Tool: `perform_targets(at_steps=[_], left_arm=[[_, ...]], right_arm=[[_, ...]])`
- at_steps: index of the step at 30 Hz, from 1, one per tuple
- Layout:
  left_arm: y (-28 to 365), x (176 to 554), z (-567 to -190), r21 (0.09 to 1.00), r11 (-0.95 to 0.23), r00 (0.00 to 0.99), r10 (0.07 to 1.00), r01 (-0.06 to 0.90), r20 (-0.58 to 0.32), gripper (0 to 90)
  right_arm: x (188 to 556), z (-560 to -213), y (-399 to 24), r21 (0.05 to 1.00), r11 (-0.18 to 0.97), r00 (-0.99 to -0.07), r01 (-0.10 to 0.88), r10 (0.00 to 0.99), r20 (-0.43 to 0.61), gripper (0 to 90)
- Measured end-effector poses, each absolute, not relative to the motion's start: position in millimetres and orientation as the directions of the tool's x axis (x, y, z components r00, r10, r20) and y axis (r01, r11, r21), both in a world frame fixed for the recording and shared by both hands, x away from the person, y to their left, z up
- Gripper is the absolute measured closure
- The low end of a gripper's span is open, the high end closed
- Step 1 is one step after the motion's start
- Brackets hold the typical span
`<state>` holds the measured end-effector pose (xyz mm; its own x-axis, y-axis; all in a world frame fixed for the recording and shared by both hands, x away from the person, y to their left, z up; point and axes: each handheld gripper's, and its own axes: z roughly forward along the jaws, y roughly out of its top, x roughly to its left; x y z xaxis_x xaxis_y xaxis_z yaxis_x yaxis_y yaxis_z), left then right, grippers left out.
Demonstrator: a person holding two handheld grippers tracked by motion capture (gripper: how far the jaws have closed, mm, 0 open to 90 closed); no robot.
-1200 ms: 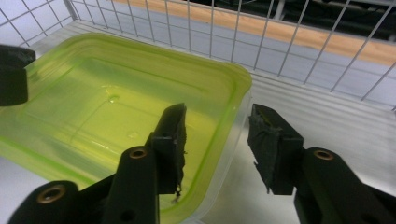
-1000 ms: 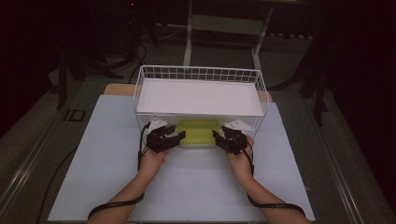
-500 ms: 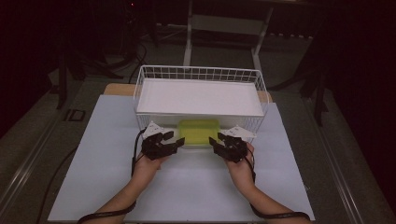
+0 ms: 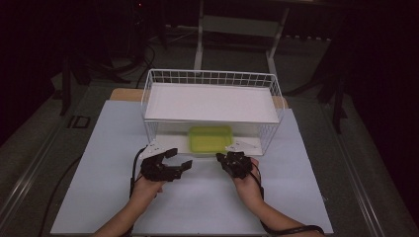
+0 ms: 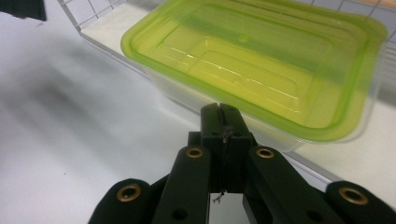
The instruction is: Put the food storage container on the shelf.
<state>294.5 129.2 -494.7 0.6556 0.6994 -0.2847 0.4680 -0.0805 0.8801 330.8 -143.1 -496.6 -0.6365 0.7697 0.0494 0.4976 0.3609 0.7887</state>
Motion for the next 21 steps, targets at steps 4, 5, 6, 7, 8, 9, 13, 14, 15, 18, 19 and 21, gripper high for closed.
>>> perform_targets(at_steps=[4, 5, 6, 7, 8, 9, 13, 14, 15, 18, 19, 21], left_arm=[[126, 289, -499, 0.885, -0.102, 0.661, 0.705, 0.455, -0.259, 1.2], [125, 289, -499, 0.884, -0.102, 0.660, 0.705, 0.456, -0.259, 1.1], [125, 288, -500, 0.888, -0.095, 0.663, 0.702, 0.450, -0.261, 1.1], [125, 288, -501, 0.889, -0.094, 0.663, 0.701, 0.449, -0.261, 1.1], [125, 288, -501, 0.889, -0.094, 0.663, 0.701, 0.449, -0.261, 1.1], [124, 288, -503, 0.888, -0.098, 0.666, 0.699, 0.449, -0.259, 1.1], [124, 287, -505, 0.892, -0.109, 0.657, 0.717, 0.439, -0.235, 1.1], [124, 287, -505, 0.892, -0.109, 0.657, 0.717, 0.439, -0.235, 1.2], [126, 287, -505, 0.893, -0.096, 0.651, 0.719, 0.439, -0.242, 1.1], [127, 288, -505, 0.896, -0.090, 0.648, 0.722, 0.436, -0.243, 1.1], [128, 288, -505, 0.897, -0.089, 0.646, 0.724, 0.433, -0.240, 1.1], [128, 288, -505, 0.897, -0.093, 0.648, 0.724, 0.432, -0.237, 1.1]], right_arm=[[334, -501, -137, 0.785, 0.366, -0.643, 0.501, 0.764, 0.054, 89.9], [335, -502, -136, 0.783, 0.367, -0.644, 0.502, 0.763, 0.056, 89.8], [336, -503, -135, 0.782, 0.363, -0.642, 0.506, 0.764, 0.061, 89.8], [338, -505, -134, 0.779, 0.367, -0.642, 0.508, 0.765, 0.058, 89.9], [338, -505, -134, 0.779, 0.367, -0.642, 0.508, 0.765, 0.058, 89.9], [339, -506, -133, 0.779, 0.367, -0.640, 0.509, 0.767, 0.056, 89.8], [349, -509, -129, 0.780, 0.347, -0.622, 0.521, 0.780, 0.068, 89.8], [349, -509, -129, 0.780, 0.347, -0.622, 0.521, 0.780, 0.068, 89.8], [354, -508, -126, 0.784, 0.341, -0.617, 0.518, 0.784, 0.066, 89.8], [360, -509, -123, 0.787, 0.335, -0.609, 0.518, 0.790, 0.065, 89.8], [362, -510, -122, 0.787, 0.331, -0.605, 0.521, 0.793, 0.068, 89.8], [367, -510, -120, 0.791, 0.322, -0.598, 0.521, 0.799, 0.068, 89.8]])
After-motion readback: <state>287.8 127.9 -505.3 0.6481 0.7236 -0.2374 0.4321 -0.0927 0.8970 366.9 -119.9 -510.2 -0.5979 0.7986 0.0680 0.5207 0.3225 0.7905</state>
